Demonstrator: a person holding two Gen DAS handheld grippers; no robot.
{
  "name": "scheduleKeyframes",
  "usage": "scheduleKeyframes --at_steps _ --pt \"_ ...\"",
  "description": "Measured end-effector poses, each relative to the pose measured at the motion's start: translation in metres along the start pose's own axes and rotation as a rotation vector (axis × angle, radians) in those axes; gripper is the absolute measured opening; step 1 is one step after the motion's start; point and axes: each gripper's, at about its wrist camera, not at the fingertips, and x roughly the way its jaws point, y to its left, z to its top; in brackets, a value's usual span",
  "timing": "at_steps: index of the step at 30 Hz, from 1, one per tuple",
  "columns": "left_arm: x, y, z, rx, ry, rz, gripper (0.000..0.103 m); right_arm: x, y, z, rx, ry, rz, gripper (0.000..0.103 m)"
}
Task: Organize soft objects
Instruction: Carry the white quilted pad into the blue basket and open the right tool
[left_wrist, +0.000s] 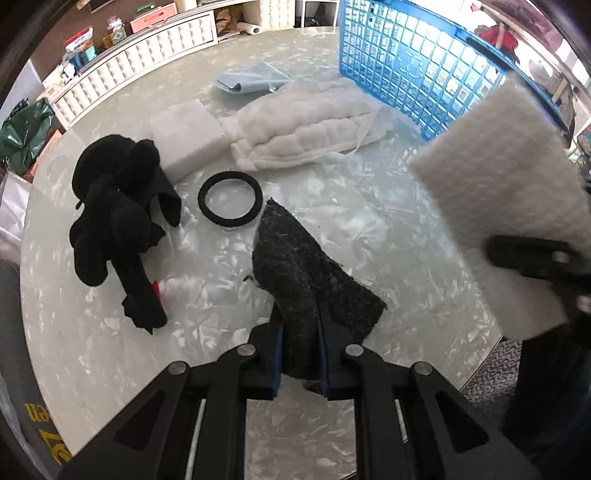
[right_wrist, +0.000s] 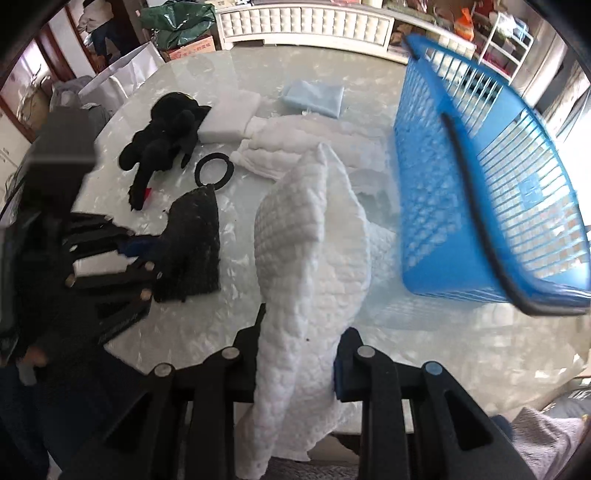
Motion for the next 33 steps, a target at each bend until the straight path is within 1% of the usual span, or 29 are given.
scheduleKeyframes --at_steps 2,6,8,12,15,18,21,24,29,33 --pt "-0.001 0.001 -0.001 -0.019 -0.008 -0.013 0.013 -0.017 -0.002 -0.005 -0.005 -0.02 -0.013 0.025" --pt "-0.003 0.016 -0.006 -0.056 -0.016 -0.045 0.013 -0.051 -0.02 -0.018 -0.01 -0.051 0.004 0.025" --pt "-0.002 0.017 -0.004 -0.062 -0.016 -0.048 0.014 -0.067 -0.024 -0.018 -0.05 -0.068 -0.006 0.025" --pt "-0.001 0.018 -0.004 -0.076 -0.01 -0.046 0.014 -0.093 -0.043 -0.01 -0.066 -0.114 -0.055 0.024" --pt "0.002 0.019 0.0 -0.092 -0.012 -0.046 0.014 -0.103 -0.062 0.004 -0.035 -0.129 -0.034 0.025" --pt "0.005 0.019 0.004 -0.093 -0.013 -0.043 0.014 -0.11 -0.076 0.015 -0.032 -0.154 -0.062 0.024" --pt "0.006 0.02 0.005 -0.098 -0.013 -0.048 0.014 -0.106 -0.091 0.03 -0.019 -0.166 -0.084 0.024" --pt "0.008 0.023 0.006 -0.11 -0.013 -0.062 0.014 -0.093 -0.102 0.045 -0.01 -0.163 -0.098 0.024" --pt "0.009 0.023 0.007 -0.105 -0.015 -0.057 0.014 -0.06 -0.121 0.058 -0.002 -0.118 -0.125 0.024" --pt "0.009 0.022 0.008 -0.103 -0.015 -0.056 0.014 -0.035 -0.13 0.061 0.011 -0.067 -0.126 0.024"
